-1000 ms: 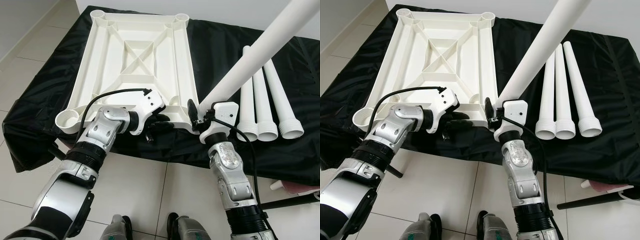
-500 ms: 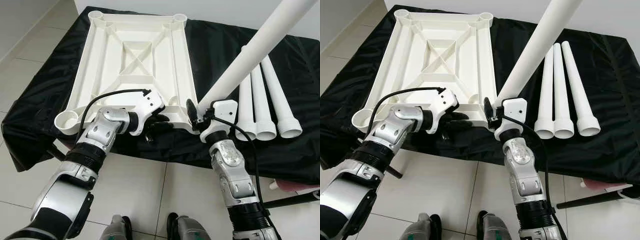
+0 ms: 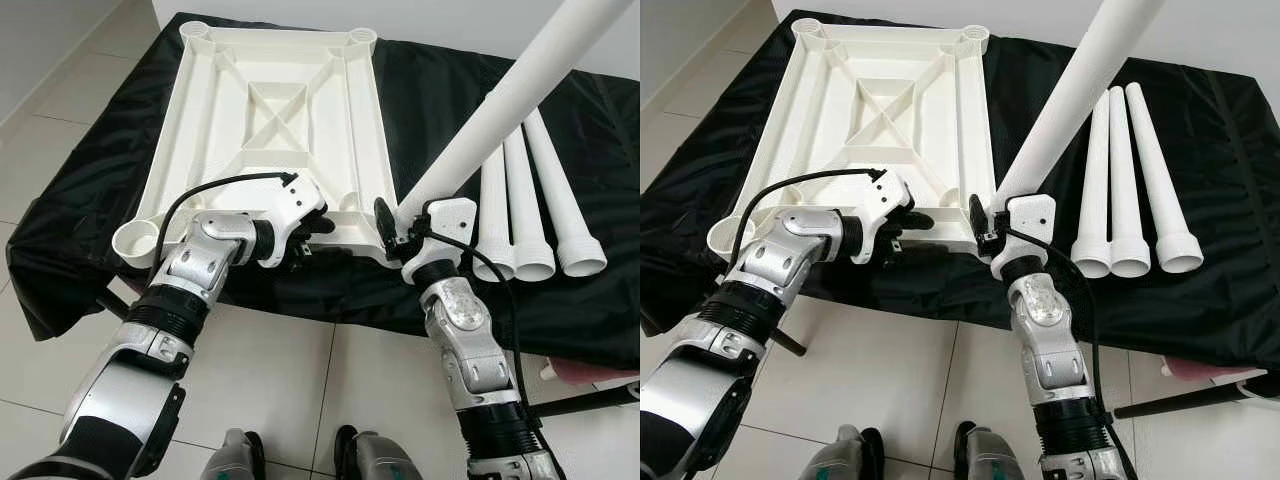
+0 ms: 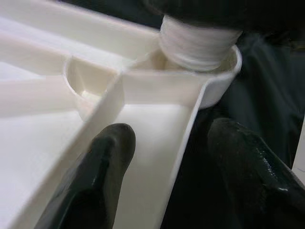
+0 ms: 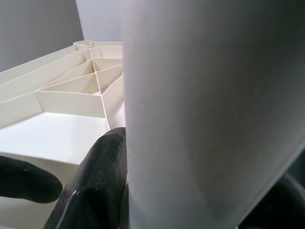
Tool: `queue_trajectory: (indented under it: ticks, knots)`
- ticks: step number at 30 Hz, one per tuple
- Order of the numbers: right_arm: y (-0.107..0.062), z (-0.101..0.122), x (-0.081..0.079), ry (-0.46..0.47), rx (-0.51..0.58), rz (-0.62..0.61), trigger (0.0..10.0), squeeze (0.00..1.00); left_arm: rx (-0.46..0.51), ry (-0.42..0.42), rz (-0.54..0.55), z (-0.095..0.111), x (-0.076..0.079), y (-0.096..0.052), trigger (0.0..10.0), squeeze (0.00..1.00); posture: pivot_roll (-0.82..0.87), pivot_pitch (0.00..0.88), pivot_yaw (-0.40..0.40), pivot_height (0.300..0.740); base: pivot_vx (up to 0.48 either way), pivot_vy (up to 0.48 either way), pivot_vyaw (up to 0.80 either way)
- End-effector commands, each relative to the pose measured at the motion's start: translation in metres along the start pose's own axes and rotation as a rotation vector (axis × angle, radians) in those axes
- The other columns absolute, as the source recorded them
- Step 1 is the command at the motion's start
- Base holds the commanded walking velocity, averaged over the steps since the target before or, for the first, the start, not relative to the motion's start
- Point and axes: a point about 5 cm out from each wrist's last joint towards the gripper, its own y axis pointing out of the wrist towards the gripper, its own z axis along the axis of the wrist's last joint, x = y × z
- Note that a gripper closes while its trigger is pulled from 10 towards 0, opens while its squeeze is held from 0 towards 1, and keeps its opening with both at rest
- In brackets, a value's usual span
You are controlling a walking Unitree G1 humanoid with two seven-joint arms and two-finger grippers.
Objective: Building children table
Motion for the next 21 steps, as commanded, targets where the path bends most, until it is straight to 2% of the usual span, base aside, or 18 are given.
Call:
queue_trajectory:
  ticks: [1, 8, 14, 21]
  knots:
    - [0.002, -0.002, 0.009, 0.011, -0.017, -0.006, 10.0, 0.0, 0.031, 0.013, -0.033, 0.009, -0.001, -0.006, 10.0, 0.0, -0.05, 0.204, -0.015, 0.74, 0.0, 0.0, 0.0]
    - [0.014, 0.005, 0.022, 0.013, -0.008, 0.043, 10.0, 0.0, 0.112, 0.016, -0.018, 0.029, -0.008, -0.019, 10.0, 0.0, -0.05, 0.192, -0.021, 0.74, 0.0, 0.0, 0.0]
    - [0.022, 0.007, 0.029, 0.009, -0.026, 0.126, 10.0, 0.0, 0.132, 0.012, 0.039, 0.035, -0.017, -0.029, 10.0, 0.0, -0.04, 0.185, -0.024, 0.74, 0.0, 0.0, 0.0]
    - [0.026, 0.009, 0.035, 0.02, -0.042, 0.222, 10.0, 0.0, 0.133, 0.005, 0.037, 0.032, -0.011, -0.031, 10.0, 0.0, -0.04, 0.172, -0.029, 0.74, 0.0, 0.0, 0.0]
